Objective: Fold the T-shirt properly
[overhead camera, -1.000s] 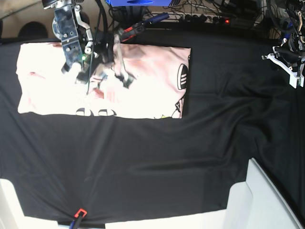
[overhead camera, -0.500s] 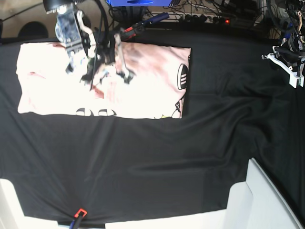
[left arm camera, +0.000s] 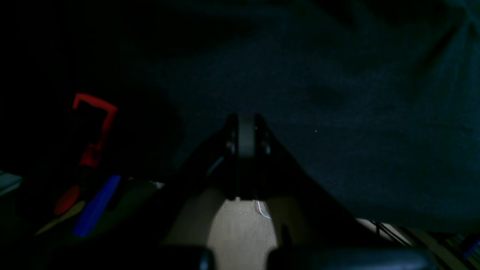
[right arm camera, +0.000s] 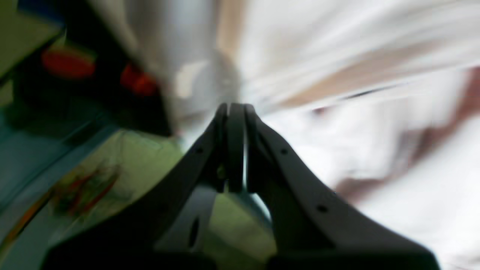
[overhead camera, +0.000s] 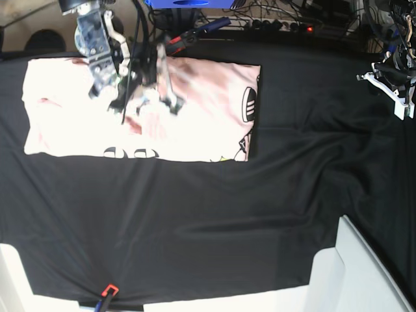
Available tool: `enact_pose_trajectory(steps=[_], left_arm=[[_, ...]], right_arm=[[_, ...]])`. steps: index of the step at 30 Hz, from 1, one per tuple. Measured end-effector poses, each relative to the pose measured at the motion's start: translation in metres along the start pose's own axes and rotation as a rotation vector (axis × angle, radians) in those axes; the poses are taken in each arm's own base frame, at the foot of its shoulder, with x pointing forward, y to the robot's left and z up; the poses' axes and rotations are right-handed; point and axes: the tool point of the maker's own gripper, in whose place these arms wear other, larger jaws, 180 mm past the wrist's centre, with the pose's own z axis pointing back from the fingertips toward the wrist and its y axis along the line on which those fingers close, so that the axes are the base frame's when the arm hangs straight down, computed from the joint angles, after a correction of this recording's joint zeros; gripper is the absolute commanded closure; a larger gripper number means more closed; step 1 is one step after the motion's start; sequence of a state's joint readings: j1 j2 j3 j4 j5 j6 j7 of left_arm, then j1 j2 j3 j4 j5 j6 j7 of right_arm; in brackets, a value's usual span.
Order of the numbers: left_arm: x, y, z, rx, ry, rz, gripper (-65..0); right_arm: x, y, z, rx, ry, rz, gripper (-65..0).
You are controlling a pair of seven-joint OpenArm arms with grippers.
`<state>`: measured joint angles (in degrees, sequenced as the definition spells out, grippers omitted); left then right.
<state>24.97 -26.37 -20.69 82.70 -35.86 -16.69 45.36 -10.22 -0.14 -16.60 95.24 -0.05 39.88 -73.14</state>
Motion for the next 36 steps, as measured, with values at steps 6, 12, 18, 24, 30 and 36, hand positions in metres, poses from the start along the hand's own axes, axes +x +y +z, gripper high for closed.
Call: enact_pose_trajectory(steps=[6,12,18,24,30,36], left_arm=[[-0.002,0.000,0.000,0.001,0.005,-0.001,0.0],[-0.002,0.000,0.000,0.000,0.004,0.000,0.0],[-0.001,0.000,0.000,0.000,0.003,0.002,0.0],[-0.016,0.007,-0.005,0.012,0.042,0.029,0.0],[-0.016,0.008,-0.005,0.012,0.042,0.030,0.0],[-0.016,0.008,-0.005,0.012,0.043,0.030,0.0]], right_arm=[[0.026,-0.047,0.029,-0.123,-0.079,-0.004,-0.9],[0.037,-0.099,0.050,-0.202,-0.196,-0.175,-35.0],[0.048,-0.105,0.055,-0.215,-0.259,-0.180,-49.8],[0.056,-0.094,0.024,-0.089,-0.289,-0.212,-41.6],[0.061,-0.087,0.004,0.023,-0.323,-0.257,-35.4],[0.060,-0.087,0.001,0.028,-0.323,-0.262,-35.5]])
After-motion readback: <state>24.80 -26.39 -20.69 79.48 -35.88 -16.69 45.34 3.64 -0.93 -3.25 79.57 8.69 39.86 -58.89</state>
